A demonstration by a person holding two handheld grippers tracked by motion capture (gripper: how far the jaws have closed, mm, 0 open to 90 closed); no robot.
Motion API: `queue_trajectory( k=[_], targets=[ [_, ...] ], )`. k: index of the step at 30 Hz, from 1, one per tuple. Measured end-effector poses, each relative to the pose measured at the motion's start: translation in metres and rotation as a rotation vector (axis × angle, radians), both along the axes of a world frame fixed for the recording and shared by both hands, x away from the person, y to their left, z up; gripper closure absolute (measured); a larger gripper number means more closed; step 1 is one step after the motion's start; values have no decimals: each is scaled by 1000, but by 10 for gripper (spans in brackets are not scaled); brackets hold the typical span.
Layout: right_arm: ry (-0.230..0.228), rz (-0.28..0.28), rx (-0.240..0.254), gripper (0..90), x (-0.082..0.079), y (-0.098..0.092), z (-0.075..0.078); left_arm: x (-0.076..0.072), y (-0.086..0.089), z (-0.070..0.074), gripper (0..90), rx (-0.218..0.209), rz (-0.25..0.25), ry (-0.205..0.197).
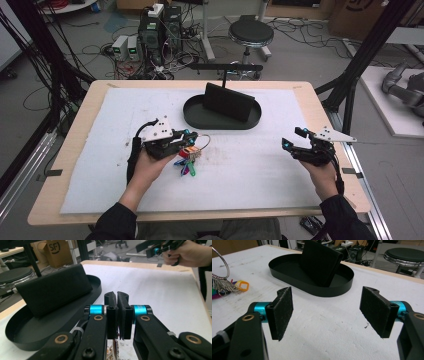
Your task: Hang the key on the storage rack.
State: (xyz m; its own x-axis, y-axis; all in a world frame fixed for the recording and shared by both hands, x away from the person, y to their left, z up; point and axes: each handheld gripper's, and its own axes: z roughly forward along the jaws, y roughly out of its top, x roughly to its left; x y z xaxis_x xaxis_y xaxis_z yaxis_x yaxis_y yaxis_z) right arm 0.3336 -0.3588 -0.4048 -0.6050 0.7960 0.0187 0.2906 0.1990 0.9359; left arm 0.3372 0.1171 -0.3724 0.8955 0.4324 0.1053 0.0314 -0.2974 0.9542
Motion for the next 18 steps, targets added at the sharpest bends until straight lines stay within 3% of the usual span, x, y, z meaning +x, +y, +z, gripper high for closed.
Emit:
queue_trajectory(
  k=[3, 6, 9, 10, 11, 12, 18],
  targets=[
    [1, 0, 0, 272, 0, 0, 0, 0, 0, 1, 864, -11, -5, -1],
    [2, 0, -3, 272, 0, 0, 0, 0, 2, 3, 864, -50, -37, 11],
    [4, 0, -1, 272, 0, 1, 0, 2, 2, 0, 864, -45, -40, 18],
    [2, -1, -1, 272, 0, 1, 0, 6, 5, -8, 864, -67, -39, 47],
    [1, 0, -1, 272, 0, 1, 0, 6, 5, -8, 863, -67, -39, 47],
    [2, -1, 0, 272, -1, 1, 0, 10, 8, -15, 864, -74, -33, 73],
    [2, -1, -3, 272, 0, 0, 0, 12, 11, -22, 863, -67, -18, 80]
  ],
)
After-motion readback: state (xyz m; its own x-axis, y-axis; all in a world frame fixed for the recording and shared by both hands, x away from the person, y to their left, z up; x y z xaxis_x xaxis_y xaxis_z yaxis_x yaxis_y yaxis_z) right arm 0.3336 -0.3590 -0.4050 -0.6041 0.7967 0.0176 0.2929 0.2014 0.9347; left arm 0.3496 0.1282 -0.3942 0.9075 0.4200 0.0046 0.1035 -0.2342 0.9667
